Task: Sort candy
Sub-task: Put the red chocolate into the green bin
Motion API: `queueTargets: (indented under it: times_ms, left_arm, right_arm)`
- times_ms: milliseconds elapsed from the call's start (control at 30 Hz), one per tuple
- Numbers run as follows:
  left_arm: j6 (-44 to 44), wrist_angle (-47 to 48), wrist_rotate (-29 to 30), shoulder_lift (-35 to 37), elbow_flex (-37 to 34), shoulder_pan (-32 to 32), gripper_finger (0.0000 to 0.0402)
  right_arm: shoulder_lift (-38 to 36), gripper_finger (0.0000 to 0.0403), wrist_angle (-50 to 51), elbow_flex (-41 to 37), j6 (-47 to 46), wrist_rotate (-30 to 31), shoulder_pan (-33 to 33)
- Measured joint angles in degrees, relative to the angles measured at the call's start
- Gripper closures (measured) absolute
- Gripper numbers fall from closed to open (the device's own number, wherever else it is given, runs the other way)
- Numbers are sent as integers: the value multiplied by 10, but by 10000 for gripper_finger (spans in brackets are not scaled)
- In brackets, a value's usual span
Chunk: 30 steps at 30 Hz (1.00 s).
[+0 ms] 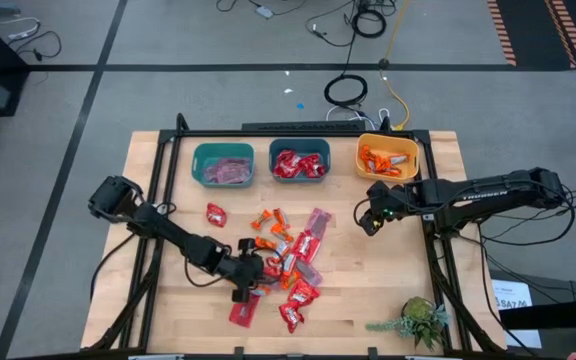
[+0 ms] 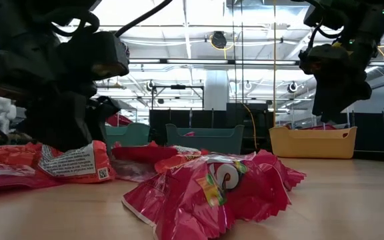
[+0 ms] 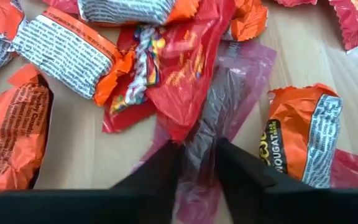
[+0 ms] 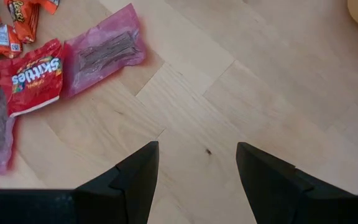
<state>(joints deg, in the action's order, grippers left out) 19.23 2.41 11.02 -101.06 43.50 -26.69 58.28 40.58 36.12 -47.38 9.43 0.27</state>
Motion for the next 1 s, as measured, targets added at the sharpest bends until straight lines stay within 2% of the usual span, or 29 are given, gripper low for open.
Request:
queueTargets:
  times_ms: [100, 133, 300, 500, 767, 867, 1000]
  left_arm:
    - [4, 16, -2, 0, 15, -1, 357]
    - [13, 24, -2, 0, 22, -1, 364]
    - [30, 85, -5, 12, 63, -2, 364]
    - [60, 180, 13, 68, 110, -2, 364]
    - [214, 277, 107, 182, 121, 4, 368]
    - [280, 362, 136, 227, 122, 23, 368]
    - [360, 489, 138, 274, 122, 79, 369]
  right_arm:
    - [0, 195, 0, 0, 4, 0, 0]
    - [0, 195, 0, 0, 5, 0, 0]
    - [0, 195, 0, 0, 16, 0, 0]
    - [0, 195, -2, 0, 15, 0, 0]
    - [0, 195, -16, 0, 16, 0, 0]
    - [0, 195, -30, 0, 22, 0, 0]
    - [0, 195, -36, 0, 24, 0, 0]
